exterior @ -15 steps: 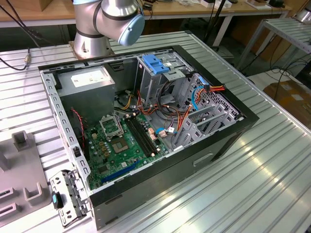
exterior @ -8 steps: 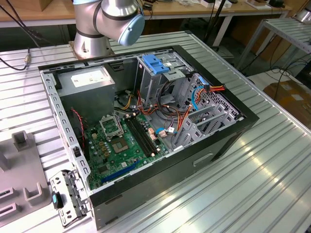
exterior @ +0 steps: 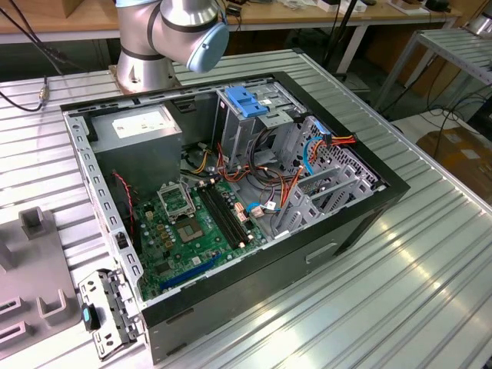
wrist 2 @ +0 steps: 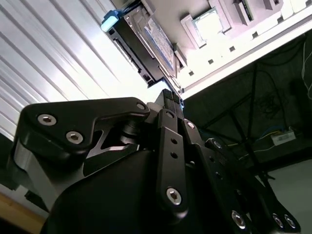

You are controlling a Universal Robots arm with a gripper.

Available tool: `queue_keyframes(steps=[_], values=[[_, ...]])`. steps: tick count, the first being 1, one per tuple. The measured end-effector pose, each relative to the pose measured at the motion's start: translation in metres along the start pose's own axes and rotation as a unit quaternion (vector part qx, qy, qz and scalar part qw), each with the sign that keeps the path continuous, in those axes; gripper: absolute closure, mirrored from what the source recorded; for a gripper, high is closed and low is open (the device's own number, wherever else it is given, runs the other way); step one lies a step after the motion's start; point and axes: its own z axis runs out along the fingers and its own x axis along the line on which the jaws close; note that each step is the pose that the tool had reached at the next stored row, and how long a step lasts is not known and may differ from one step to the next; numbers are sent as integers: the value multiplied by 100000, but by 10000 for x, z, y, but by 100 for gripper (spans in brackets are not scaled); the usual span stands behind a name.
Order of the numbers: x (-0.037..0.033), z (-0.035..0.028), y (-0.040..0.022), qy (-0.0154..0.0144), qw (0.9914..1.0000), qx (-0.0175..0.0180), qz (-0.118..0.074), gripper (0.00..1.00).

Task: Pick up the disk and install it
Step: 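Pick up the disk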

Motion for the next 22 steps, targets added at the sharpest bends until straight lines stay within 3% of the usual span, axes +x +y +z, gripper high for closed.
queue_keyframes(steps=[5,13,18,21,22], values=[[0,0,0,189,99928,-71,-3780,89],[0,0,0,406,99663,-156,-8197,89],[0,0,0,533,99375,-200,-11149,89],[0,0,0,642,99074,-239,-13557,89],[0,0,0,705,98876,-261,-14931,89]])
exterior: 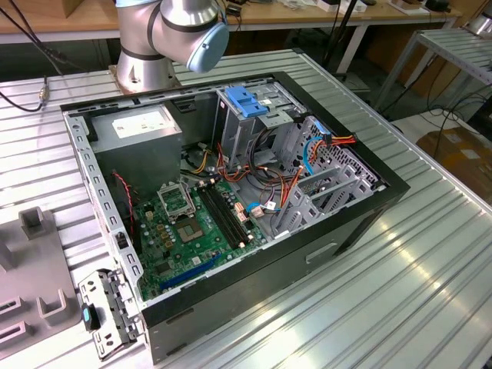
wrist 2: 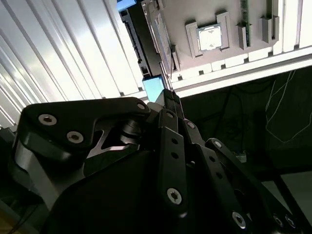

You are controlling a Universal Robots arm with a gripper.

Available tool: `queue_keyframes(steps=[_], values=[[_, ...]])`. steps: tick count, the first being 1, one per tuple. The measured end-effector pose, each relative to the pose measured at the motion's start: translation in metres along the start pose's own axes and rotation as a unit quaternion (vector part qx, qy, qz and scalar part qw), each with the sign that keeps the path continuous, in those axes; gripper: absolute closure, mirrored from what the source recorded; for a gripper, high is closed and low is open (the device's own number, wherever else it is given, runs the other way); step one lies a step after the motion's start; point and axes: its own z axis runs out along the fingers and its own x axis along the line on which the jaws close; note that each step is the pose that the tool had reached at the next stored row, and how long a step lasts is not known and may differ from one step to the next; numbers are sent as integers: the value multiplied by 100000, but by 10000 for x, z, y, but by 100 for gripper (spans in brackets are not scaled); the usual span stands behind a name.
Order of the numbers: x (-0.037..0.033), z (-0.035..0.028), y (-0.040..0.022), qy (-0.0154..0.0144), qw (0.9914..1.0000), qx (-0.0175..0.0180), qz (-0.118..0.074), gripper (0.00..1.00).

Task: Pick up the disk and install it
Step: 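Pick up the disk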

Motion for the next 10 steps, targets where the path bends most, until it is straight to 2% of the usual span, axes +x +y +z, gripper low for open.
queue_keyframes(steps=[4,9,10], values=[[0,0,0,123,99959,-42,-2866,89],[0,0,0,326,99735,-118,-7271,89],[0,0,0,381,99645,-140,-8412,89]])
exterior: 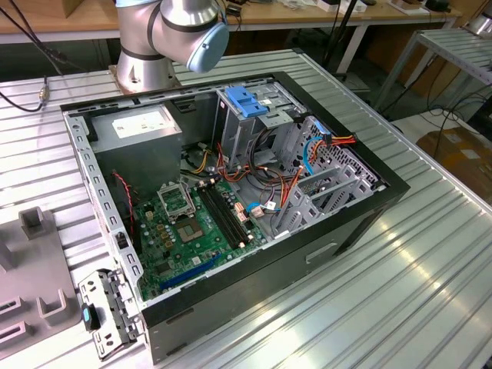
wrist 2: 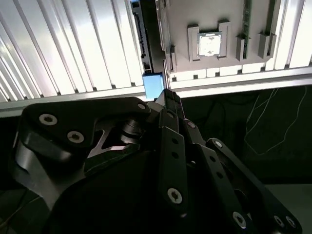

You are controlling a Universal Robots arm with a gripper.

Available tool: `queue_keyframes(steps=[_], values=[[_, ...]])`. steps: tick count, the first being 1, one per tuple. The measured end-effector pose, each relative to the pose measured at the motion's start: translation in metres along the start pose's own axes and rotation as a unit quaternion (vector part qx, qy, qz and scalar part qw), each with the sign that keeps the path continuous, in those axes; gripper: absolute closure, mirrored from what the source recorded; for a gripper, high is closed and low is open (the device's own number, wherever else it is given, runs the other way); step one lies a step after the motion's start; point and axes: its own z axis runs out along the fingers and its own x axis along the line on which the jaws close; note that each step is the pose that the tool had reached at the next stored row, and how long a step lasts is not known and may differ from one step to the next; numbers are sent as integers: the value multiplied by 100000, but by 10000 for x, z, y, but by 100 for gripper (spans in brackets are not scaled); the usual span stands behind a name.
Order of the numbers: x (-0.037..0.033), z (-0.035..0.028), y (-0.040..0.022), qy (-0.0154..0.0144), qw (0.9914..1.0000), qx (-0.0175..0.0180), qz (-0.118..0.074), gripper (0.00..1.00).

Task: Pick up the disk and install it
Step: 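Pick up the disk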

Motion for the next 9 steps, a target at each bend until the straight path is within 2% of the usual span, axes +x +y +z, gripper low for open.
queue_keyframes(steps=[3,5,8,9], values=[[0,0,0,125,99965,-50,-2634,89],[0,0,0,220,99896,-89,-4552,89],[0,0,0,345,99745,-141,-7124,89],[0,0,0,408,99643,-167,-8429,89]])
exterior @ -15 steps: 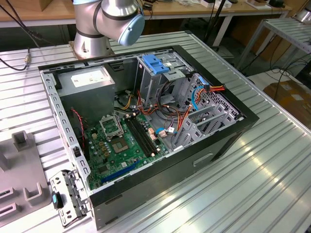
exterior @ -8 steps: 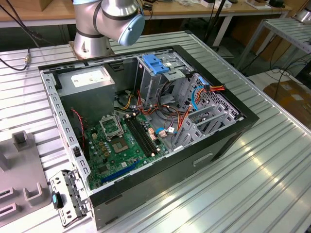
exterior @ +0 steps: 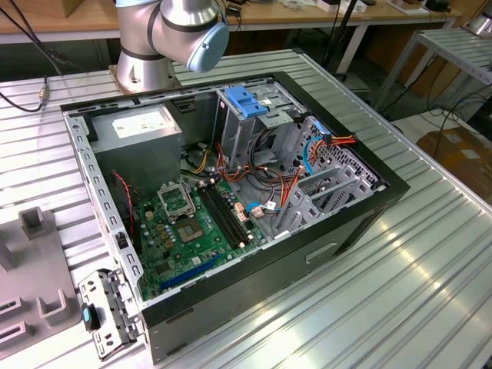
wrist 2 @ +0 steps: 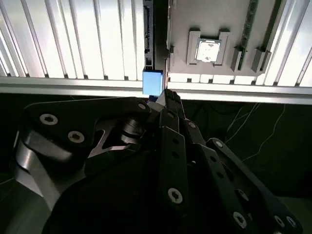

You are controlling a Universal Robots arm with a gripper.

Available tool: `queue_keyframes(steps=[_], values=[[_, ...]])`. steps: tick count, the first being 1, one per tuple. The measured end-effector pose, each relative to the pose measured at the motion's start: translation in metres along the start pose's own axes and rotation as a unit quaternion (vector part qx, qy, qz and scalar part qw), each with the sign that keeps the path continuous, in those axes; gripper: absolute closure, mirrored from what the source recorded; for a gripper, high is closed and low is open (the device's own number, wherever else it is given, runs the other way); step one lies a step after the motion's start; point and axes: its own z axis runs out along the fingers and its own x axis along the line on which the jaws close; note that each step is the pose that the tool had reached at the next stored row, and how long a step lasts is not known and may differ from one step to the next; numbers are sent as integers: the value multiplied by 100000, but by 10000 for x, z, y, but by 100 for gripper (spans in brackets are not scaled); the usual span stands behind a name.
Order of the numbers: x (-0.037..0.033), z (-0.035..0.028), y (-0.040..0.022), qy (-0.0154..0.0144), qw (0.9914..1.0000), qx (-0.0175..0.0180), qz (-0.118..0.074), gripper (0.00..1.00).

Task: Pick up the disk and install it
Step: 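Pick up the disk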

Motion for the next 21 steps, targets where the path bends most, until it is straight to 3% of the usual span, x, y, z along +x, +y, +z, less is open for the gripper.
queue_keyframes(steps=[3,8,9,11,12,16,20,21], values=[[0,0,0,142,99956,-59,-2954,89],[0,3,0,390,99667,-157,-8141,89],[0,6,0,469,99515,-185,-9821,89],[0,10,0,552,99320,-203,-11631,89],[0,12,0,590,99156,-143,-12951,89],[0,25,-1,521,98781,283,-15556,89],[1,43,-2,493,98187,717,-18938,89],[1,55,-3,500,97934,842,-20199,89]])
